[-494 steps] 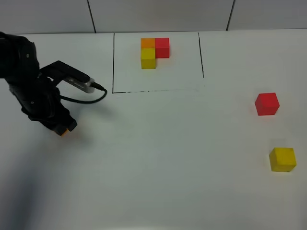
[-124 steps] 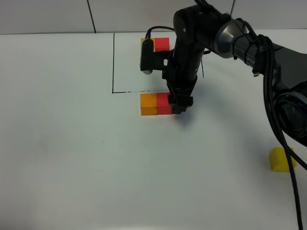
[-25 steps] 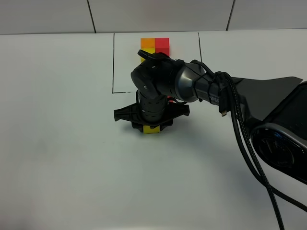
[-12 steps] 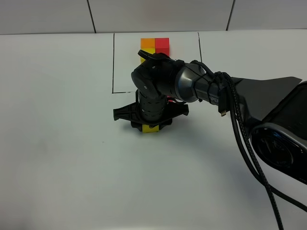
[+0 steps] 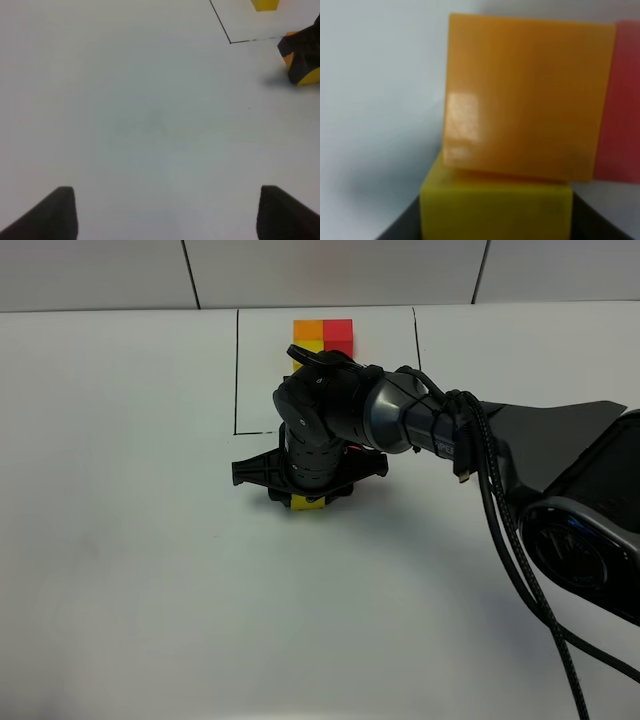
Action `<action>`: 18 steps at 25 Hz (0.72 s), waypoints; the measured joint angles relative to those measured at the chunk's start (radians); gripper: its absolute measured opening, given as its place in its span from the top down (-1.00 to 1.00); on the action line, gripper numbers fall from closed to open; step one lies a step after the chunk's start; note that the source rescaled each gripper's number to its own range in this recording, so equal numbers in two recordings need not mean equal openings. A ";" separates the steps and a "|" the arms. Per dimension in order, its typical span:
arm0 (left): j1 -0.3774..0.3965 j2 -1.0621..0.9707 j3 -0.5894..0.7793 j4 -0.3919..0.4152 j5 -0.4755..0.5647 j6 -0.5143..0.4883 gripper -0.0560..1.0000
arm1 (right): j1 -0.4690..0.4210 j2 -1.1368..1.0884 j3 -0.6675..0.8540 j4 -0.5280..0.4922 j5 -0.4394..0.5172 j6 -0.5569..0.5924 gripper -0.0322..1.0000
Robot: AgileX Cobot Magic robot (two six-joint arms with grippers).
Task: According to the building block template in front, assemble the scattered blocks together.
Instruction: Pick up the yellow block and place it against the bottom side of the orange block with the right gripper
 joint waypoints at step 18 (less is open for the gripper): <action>0.000 0.000 0.000 0.000 0.000 0.001 -0.30 | -0.002 0.004 -0.007 -0.008 0.013 0.023 0.93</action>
